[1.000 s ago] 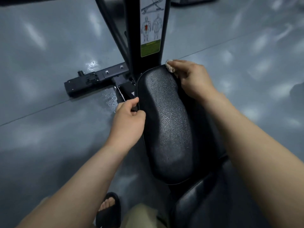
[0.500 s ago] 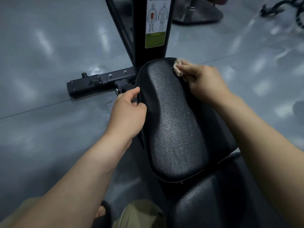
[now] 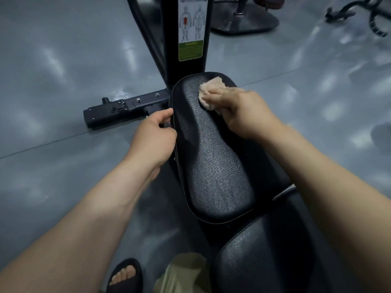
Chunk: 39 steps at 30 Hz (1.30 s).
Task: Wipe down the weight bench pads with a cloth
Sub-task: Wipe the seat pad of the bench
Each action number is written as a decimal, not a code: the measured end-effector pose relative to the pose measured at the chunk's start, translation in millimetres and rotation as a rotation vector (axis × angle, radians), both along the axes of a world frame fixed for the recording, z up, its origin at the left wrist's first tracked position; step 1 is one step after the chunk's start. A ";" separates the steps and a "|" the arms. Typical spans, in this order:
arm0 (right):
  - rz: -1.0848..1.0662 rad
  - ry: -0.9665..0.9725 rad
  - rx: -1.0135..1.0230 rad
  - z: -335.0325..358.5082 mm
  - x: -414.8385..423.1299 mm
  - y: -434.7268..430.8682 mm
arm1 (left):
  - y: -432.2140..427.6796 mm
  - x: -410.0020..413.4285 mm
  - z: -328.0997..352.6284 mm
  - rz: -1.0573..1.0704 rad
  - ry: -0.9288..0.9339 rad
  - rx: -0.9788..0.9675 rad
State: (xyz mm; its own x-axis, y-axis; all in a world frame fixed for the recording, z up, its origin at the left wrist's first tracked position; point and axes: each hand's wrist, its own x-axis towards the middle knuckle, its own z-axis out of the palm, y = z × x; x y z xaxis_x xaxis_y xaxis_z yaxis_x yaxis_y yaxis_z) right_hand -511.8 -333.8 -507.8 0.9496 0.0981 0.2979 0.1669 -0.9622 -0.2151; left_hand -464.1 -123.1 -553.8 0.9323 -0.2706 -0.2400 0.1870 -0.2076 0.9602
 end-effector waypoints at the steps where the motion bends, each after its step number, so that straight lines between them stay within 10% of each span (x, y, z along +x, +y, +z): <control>1: -0.011 0.007 -0.005 1.4 2.6 0.4 | 0.3 -0.3 1.2 0.000 0.009 0.003; 39: 0.072 -0.004 -0.070 5.9 72.9 42.1 | 6.7 -21.6 27.9 0.058 0.203 -0.018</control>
State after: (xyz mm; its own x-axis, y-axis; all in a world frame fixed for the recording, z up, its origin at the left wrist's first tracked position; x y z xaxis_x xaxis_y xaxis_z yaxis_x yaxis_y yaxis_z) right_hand -438.9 -291.8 -501.9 0.9379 0.1872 0.2919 0.2373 -0.9603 -0.1468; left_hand -485.7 -116.3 -525.9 0.8794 -0.2239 -0.4201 0.3881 -0.1736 0.9051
